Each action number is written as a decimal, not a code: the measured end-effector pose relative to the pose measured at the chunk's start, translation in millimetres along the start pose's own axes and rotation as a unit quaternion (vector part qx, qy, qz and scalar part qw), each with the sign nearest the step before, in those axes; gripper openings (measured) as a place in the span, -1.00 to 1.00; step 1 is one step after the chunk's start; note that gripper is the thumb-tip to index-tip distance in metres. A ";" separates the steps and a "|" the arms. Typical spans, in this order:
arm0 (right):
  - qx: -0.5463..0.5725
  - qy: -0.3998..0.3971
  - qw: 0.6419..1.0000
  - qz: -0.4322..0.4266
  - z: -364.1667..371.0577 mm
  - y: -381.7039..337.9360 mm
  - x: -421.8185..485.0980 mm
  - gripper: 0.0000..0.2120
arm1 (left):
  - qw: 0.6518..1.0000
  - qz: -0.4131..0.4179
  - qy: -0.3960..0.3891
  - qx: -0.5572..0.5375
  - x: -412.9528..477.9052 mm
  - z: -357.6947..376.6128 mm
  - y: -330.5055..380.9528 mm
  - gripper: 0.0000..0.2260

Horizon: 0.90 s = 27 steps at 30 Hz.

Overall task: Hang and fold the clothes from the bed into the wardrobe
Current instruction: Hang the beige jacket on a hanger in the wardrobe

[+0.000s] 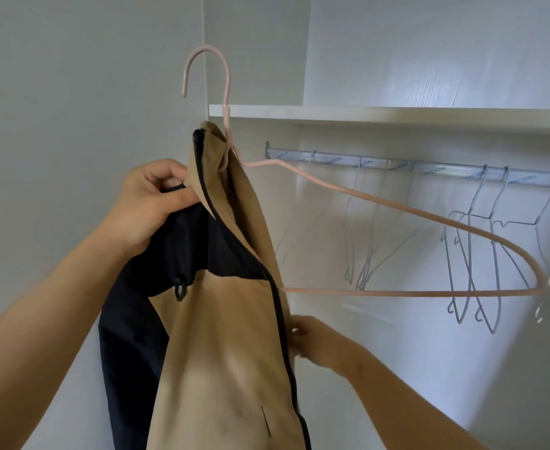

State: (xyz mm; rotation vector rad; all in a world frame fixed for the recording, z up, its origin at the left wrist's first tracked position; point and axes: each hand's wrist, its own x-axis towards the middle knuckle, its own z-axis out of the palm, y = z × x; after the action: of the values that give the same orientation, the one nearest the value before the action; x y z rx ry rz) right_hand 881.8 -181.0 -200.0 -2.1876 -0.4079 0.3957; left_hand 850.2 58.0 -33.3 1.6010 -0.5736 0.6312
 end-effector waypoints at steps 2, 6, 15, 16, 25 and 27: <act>-0.009 0.082 0.997 -0.012 -16.4 3.2 -5.5 -0.80 | 1.000 0.003 -0.012 0.011 -1.1 -3.6 1.8 -0.80; 0.027 0.215 0.976 -0.035 -47.0 1.4 -18.1 -0.73 | 0.999 0.015 -0.029 0.026 -0.5 -4.1 2.6 -0.59; -0.150 0.257 0.952 -0.071 -113.8 5.5 -56.1 -0.84 | 0.972 0.074 -0.157 0.158 3.4 2.5 -0.5 -0.82; -0.167 0.252 0.951 -0.066 -122.3 6.4 -64.1 -0.81 | 0.962 0.082 -0.187 0.184 2.4 4.9 -3.3 -0.75; -0.149 0.274 0.950 0.018 -158.0 2.9 -100.9 -0.72 | 0.830 0.165 -0.224 0.483 -20.5 63.1 -39.5 -0.97; -0.075 0.312 0.946 0.049 -154.9 0.3 -103.3 -0.70 | 0.824 0.182 -0.175 0.506 -26.2 81.2 -37.9 -0.91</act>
State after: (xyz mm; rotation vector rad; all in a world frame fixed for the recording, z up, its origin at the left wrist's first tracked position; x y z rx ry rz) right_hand 853.7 -332.4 -95.3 -2.3408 0.0243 -0.2930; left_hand 863.1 -18.1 -85.9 2.6832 -0.9103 1.0363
